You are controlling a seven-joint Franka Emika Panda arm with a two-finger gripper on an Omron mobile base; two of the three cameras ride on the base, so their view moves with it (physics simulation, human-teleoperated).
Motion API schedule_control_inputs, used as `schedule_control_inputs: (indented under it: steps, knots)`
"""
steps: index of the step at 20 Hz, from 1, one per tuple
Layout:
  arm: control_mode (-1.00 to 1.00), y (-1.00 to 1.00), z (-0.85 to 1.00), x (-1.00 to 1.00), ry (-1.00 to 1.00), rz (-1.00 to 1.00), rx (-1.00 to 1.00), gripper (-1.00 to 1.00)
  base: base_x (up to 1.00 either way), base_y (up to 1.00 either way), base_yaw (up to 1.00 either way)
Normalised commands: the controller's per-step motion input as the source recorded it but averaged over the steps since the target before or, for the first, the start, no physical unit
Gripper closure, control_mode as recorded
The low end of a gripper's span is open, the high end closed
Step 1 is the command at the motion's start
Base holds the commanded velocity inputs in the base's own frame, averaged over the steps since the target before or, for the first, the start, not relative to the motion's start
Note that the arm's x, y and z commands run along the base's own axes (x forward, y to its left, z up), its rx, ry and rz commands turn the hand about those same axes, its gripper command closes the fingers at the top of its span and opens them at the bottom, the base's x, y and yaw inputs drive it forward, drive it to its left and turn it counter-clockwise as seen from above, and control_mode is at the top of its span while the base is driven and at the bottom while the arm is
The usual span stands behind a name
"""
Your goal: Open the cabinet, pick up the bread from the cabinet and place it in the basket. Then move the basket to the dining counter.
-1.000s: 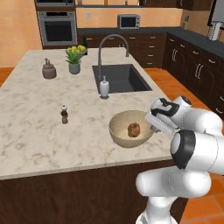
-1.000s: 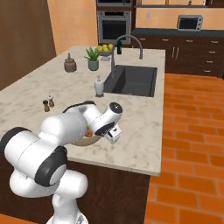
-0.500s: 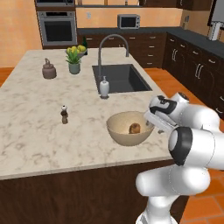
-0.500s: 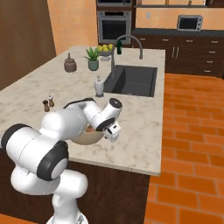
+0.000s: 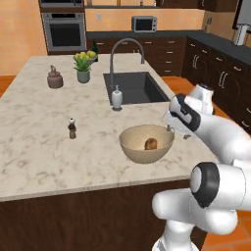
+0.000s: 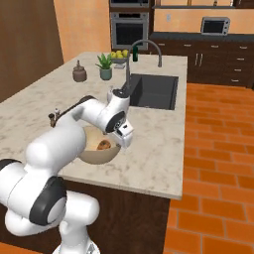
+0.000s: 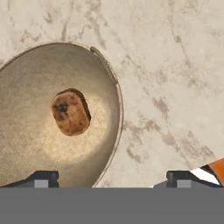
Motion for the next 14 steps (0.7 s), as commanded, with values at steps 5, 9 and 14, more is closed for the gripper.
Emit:
schedule_control_inputs:
  steps: [5, 9, 14]
  knots:
    - [-1.0, 0.54, 0.87, -0.87, -0.04, 0.16, -0.27, -1.0, 0.0, 0.0, 0.0]
    - [-1.0, 0.97, 0.76, -0.55, 0.05, 0.24, -0.29, -1.0, 0.0, 0.0, 0.0]
    - [-1.0, 0.99, 0.62, -0.15, 0.22, 0.14, -0.12, -1.0, 0.0, 0.0, 0.0]
